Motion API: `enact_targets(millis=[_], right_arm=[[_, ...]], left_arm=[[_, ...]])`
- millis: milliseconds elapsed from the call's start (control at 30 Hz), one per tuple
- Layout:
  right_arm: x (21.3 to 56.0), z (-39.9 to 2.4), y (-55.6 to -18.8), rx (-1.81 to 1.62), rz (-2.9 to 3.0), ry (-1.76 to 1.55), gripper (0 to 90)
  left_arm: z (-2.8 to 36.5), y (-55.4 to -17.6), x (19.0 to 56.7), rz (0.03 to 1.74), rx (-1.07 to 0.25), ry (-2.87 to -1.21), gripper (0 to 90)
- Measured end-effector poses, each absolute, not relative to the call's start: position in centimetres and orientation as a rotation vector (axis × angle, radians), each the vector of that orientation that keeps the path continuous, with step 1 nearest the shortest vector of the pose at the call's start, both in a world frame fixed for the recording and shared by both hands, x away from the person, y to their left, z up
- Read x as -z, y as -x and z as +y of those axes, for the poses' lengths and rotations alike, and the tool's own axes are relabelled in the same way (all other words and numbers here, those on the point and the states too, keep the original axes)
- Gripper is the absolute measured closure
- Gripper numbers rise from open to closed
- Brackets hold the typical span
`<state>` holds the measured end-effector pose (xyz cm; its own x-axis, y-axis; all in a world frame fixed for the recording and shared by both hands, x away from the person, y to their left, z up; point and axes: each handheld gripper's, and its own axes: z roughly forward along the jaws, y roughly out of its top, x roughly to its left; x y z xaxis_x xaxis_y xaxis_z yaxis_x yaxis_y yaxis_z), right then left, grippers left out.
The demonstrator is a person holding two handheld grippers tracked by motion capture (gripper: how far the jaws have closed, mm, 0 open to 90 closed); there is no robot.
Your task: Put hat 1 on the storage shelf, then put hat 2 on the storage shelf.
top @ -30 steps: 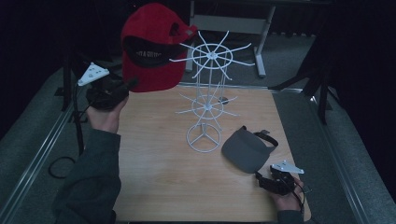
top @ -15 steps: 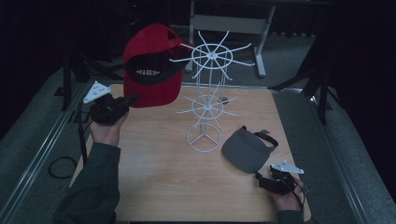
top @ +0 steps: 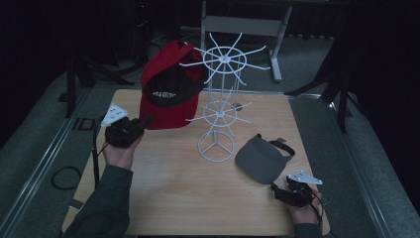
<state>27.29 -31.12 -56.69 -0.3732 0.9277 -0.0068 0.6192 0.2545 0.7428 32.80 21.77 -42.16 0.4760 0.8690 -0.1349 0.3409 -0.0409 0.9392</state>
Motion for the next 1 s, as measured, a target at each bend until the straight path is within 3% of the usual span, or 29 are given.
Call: enact_targets(millis=[300,667,1000], right_arm=[[56.7,-31.1,-27.3,-0.922,2.086,-1.4,29.5],[56.7,-31.1,-27.3,-0.923,2.088,-1.398,29.5],[56.7,-31.1,-27.3,-0.923,2.089,-1.397,29.6]], left_arm=[[21.6,-32.3,43.2,1.04,-0.574,-1.64,82.4],[22.4,-31.3,42.6,1.035,-0.627,-1.6,61.5],[23.1,-30.7,42.9,1.04,-0.639,-1.607,57.9]])
